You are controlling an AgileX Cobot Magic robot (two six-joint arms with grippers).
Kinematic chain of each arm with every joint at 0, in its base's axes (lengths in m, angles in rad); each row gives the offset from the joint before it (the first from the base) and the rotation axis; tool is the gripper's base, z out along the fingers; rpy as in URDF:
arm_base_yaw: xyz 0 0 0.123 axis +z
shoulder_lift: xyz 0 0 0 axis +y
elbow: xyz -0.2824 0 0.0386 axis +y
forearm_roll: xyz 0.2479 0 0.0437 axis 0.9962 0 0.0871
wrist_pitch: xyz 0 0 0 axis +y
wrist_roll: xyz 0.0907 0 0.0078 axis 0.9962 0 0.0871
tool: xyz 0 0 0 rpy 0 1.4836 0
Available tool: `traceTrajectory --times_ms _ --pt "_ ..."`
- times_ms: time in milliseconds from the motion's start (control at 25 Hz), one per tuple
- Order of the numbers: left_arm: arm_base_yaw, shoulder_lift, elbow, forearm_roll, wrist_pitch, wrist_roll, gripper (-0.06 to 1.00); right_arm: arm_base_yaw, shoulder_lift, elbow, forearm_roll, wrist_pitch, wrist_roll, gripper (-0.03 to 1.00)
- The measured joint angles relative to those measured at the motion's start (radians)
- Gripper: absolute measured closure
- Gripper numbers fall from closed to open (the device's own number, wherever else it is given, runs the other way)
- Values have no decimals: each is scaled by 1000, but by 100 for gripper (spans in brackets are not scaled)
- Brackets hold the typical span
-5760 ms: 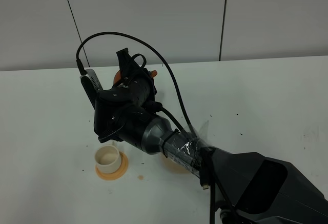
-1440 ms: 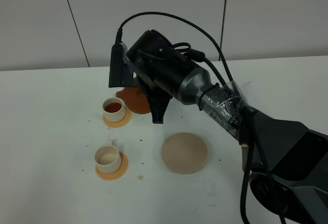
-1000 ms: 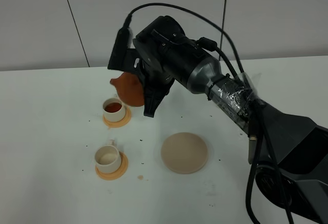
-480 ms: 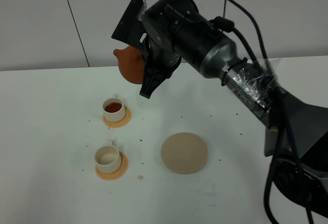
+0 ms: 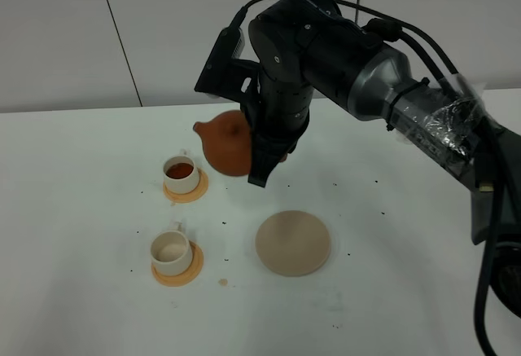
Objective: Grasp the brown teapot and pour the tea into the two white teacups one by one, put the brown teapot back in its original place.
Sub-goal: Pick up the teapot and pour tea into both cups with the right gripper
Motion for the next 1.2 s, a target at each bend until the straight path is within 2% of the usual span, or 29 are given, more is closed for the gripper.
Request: traceTrajectory --times_ms 200,400,760,1200 --pt "0 0 0 0 0 0 71 1 -56 125 53 -1 -55 87" --pt "0 0 0 0 0 0 71 14 -80 227 46 -1 -19 87" --pt "0 0 0 0 0 0 71 48 -82 242 39 -4 69 87" --pt "0 0 0 0 0 0 71 128 -82 247 56 -5 117 87"
